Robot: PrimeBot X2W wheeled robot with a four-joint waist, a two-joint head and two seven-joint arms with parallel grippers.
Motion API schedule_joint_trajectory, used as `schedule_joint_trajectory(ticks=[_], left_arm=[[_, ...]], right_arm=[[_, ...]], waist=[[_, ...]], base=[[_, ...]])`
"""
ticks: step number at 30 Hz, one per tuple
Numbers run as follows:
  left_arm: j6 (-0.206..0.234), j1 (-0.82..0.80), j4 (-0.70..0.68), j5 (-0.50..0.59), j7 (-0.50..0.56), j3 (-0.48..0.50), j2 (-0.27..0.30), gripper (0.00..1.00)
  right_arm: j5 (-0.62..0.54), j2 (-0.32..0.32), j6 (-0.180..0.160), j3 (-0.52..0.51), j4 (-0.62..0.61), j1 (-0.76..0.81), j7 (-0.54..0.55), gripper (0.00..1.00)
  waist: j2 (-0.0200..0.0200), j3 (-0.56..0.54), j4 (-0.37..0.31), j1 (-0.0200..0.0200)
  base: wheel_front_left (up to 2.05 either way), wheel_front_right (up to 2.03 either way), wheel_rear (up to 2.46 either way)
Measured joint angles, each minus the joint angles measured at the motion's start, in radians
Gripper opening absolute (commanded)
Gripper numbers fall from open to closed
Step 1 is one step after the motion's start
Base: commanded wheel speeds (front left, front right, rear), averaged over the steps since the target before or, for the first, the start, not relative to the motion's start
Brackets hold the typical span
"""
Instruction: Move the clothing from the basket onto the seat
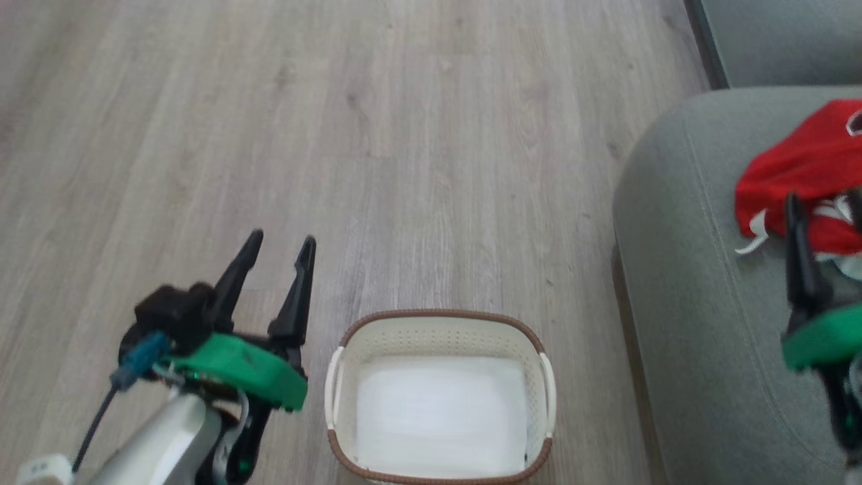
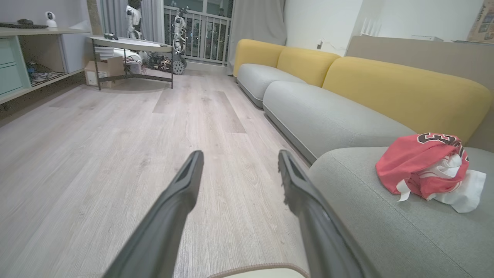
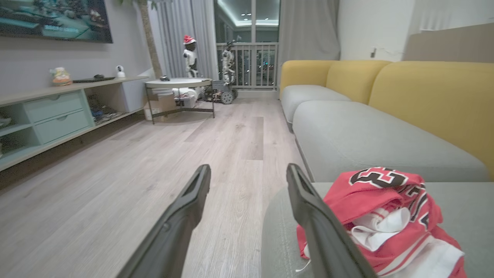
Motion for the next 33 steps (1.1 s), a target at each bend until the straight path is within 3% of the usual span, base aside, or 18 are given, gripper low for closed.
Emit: schedule_joint_trajectory(ticks=[11, 33], left_arm=[[-0.036, 0.182, -0.033, 0.075, 0.0, 0.156, -0.037, 1.0], [-0.193, 0.257, 0.027, 0.24, 0.0, 0.282, -0.127, 1.0]], right_arm=[[-0.028, 0.109, 0.0, -0.004, -0.036, 0.194, -0.095, 1.0], [-0.009, 0.112, 0.0, 0.116, 0.076, 0.24, -0.212, 1.0]], waist=[[0.0, -0.035, 0.049, 0.0], [0.0, -0.022, 0.038, 0.0]], base=[[0.0, 0.0, 0.0], [0.0, 0.0, 0.0]])
